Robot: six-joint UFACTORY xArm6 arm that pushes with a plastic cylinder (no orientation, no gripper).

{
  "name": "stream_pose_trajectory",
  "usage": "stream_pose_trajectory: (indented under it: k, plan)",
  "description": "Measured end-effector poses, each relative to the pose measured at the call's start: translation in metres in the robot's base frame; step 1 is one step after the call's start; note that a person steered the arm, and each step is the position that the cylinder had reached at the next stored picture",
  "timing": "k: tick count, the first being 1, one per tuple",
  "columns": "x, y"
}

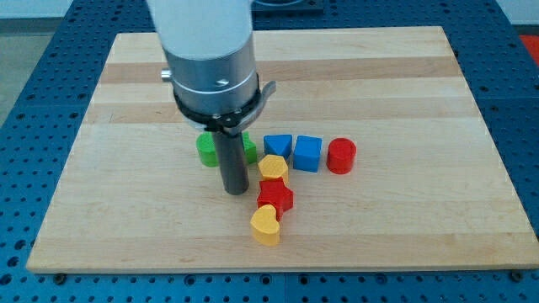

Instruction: Move the green circle to the left of the green star

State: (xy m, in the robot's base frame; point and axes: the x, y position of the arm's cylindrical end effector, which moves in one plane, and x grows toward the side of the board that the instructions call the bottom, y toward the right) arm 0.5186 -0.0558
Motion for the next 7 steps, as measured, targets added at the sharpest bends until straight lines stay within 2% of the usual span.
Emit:
stream_pose_trajectory:
  k: [1,2,3,4,7]
  plan:
    - [-0.031,0.001]
    - [-0.044,0.001]
    - [-0.044,0.0]
    - [-0.023,-0.018]
    - [-0.032,-0.053]
